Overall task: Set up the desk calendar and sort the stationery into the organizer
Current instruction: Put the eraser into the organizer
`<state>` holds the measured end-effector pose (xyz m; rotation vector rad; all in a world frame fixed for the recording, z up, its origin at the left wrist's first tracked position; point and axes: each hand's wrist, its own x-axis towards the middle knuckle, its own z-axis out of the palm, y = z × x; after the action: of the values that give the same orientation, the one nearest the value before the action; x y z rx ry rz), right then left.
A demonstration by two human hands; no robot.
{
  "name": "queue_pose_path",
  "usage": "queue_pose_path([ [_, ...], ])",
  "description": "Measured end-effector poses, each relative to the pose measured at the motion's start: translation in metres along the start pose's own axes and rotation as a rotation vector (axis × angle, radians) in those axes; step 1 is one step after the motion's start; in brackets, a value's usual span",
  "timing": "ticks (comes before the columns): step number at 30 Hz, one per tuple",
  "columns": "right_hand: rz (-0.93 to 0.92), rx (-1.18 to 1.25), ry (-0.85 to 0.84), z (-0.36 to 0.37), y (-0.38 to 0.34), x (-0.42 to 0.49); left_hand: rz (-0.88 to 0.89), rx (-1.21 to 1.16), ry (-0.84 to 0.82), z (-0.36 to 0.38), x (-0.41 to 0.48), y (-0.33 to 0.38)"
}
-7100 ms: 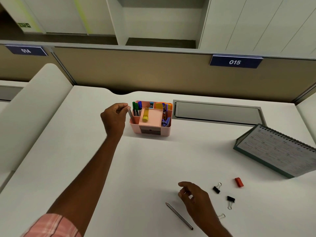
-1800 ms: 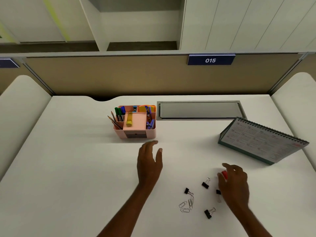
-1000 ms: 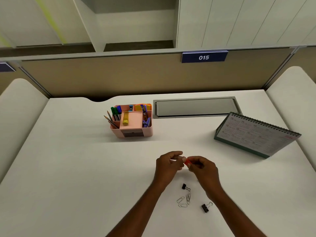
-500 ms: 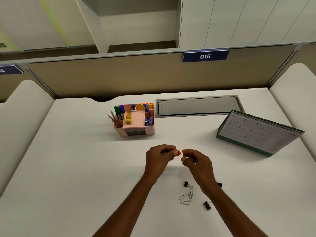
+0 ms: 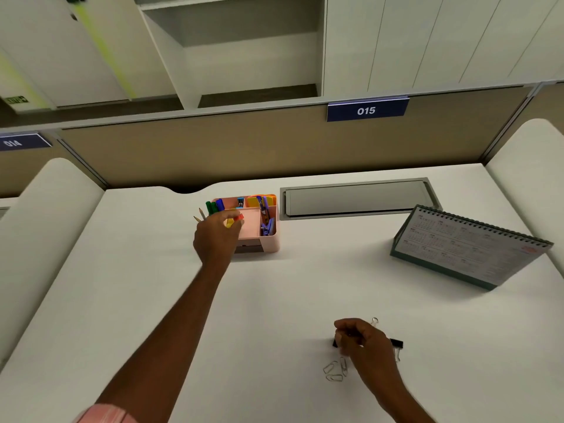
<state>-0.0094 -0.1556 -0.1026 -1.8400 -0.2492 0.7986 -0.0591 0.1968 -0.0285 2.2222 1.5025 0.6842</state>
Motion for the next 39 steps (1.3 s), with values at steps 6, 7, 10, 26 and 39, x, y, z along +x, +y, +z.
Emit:
queue_pose_path([
  [6, 0.040, -0.004, 0.003, -0.002, 0.006, -0.004, -0.040, 0.089, -0.049, 0.017, 0.016, -0.001],
  [7, 0.039, -0.012, 0.002, -0.003, 0.006, -0.004, -0.042, 0.097, -0.059, 0.020, 0.017, 0.000],
  [10, 0.037, -0.027, -0.001, -0.006, 0.006, -0.003, -0.022, 0.110, -0.066, 0.024, 0.018, 0.006],
  [26, 0.034, -0.024, -0.005, -0.010, 0.005, 0.002, 0.062, 0.371, -0.129, 0.032, 0.029, 0.014],
  [39, 0.038, -0.012, -0.017, -0.010, 0.004, 0.002, 0.133, 0.496, -0.151, 0.041, 0.036, 0.005],
])
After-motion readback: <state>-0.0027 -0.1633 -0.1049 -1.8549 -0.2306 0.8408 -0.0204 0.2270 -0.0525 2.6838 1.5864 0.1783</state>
